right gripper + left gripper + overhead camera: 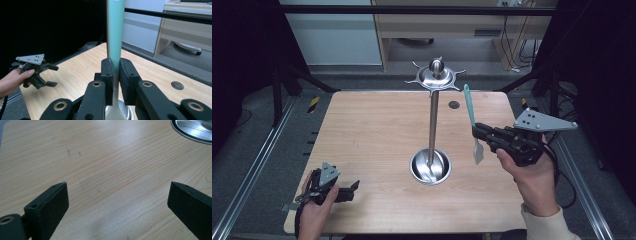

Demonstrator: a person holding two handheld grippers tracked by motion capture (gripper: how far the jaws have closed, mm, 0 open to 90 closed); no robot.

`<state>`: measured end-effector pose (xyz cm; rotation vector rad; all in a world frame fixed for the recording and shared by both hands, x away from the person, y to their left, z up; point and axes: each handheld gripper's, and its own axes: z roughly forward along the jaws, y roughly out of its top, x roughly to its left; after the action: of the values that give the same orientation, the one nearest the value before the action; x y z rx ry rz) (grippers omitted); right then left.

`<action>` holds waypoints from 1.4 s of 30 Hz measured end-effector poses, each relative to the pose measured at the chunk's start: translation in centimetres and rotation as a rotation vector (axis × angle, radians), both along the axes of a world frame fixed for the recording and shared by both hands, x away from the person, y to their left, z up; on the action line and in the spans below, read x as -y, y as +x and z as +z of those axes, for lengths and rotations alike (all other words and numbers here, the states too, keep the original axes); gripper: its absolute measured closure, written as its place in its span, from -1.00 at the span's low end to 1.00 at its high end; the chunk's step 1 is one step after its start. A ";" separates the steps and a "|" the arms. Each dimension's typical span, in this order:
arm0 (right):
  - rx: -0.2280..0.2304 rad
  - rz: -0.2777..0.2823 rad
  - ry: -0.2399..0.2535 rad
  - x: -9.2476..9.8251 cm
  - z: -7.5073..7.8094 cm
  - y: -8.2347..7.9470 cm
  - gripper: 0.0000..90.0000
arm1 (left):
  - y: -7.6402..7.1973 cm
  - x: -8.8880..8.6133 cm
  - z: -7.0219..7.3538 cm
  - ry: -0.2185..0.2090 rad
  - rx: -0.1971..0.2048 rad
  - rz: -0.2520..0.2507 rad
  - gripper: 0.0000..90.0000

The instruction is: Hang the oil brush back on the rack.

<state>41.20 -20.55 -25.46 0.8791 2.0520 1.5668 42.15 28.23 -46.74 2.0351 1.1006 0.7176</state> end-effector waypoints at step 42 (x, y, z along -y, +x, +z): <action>-0.040 0.017 0.004 -2.0 -1.0 1.4 0.82 | -0.1 0.1 0.0 -0.001 0.003 -0.003 -0.93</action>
<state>42.61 -18.50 -26.50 0.9044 2.0896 1.5752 42.10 28.10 -46.72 2.0342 1.0956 0.7187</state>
